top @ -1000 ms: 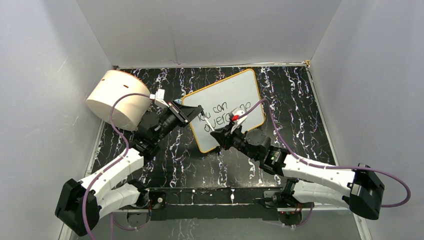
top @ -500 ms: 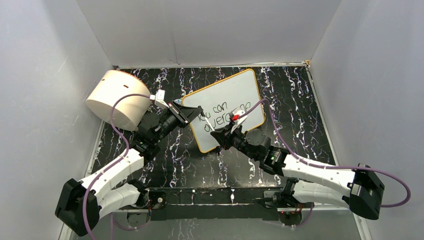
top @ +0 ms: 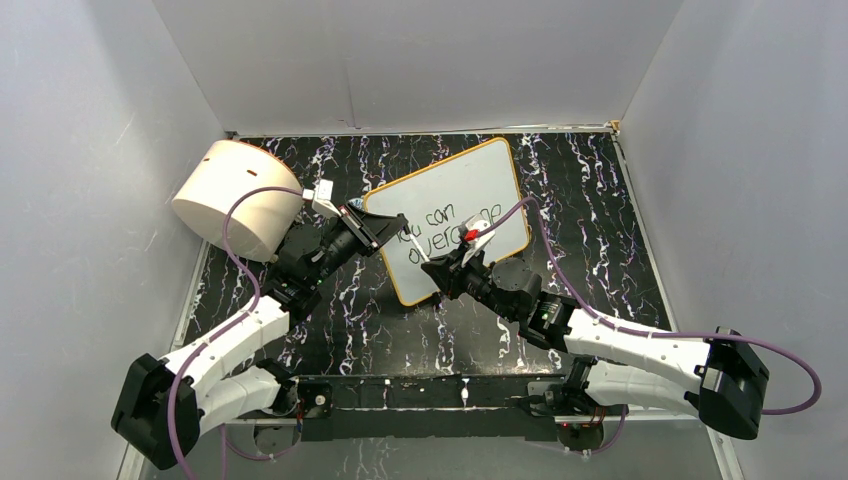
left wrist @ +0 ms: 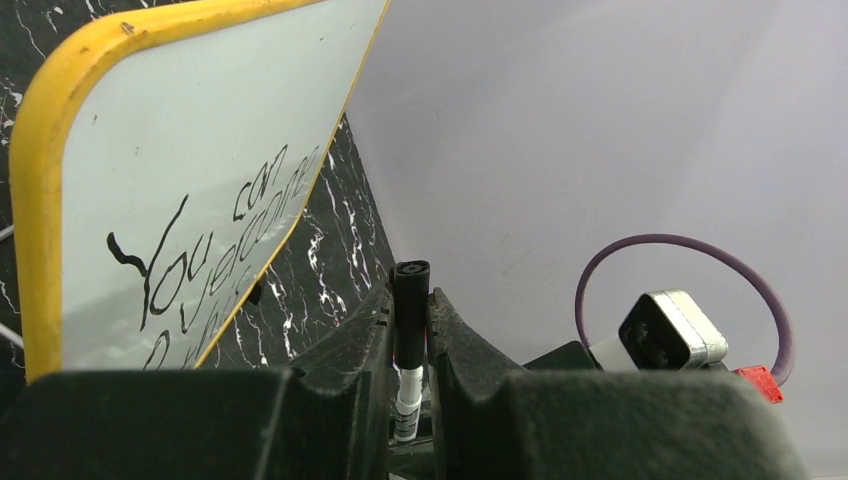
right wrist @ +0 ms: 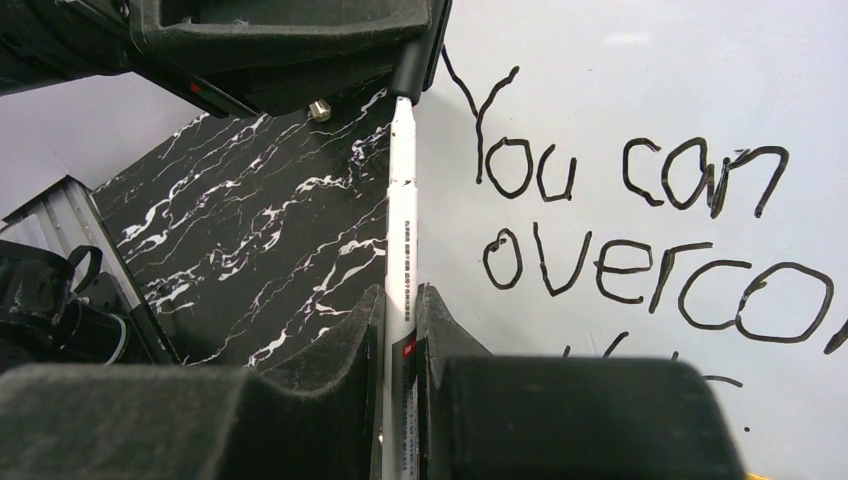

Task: Write a sentence on the whiteboard
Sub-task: Close the pen cap.

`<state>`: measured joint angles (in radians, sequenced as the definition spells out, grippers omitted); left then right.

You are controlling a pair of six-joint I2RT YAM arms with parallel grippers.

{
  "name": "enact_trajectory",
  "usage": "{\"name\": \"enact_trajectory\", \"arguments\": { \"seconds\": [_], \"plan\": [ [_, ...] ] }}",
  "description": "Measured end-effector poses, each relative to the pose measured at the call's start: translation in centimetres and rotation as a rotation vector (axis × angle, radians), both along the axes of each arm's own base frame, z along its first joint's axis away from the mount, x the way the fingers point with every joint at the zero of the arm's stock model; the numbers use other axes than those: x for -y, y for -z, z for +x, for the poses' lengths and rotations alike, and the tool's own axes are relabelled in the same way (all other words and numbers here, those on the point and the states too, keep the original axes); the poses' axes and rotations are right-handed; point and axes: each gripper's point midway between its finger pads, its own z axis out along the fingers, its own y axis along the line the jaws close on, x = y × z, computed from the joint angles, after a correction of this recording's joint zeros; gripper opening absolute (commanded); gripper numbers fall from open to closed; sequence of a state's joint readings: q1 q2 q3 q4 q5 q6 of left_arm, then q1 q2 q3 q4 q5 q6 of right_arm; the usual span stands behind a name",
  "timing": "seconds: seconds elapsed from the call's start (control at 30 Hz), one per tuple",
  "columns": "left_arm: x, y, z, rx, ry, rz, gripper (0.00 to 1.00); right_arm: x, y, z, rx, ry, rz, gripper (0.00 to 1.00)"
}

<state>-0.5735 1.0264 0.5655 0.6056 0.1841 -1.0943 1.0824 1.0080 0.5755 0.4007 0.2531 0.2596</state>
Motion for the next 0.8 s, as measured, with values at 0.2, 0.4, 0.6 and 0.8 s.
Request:
{"name": "enact_trajectory", "arguments": {
  "seconds": [0.2, 0.4, 0.6, 0.8],
  "plan": [
    [0.4, 0.2, -0.3, 0.003, 0.015, 0.009, 0.00, 0.1, 0.0, 0.1, -0.004, 0.011, 0.004, 0.00],
    [0.7, 0.1, -0.4, 0.011, 0.027, 0.008, 0.00, 0.2, -0.1, 0.3, -0.017, 0.030, 0.017, 0.00],
    [1.0, -0.4, -0.7, 0.029, 0.039, -0.004, 0.00, 0.1, -0.9, 0.5, -0.017, 0.050, 0.063, 0.00],
    [1.5, -0.8, -1.2, 0.051, 0.056, -0.012, 0.00, 0.1, -1.9, 0.9, -0.017, 0.076, 0.121, 0.00]
  ]
}}
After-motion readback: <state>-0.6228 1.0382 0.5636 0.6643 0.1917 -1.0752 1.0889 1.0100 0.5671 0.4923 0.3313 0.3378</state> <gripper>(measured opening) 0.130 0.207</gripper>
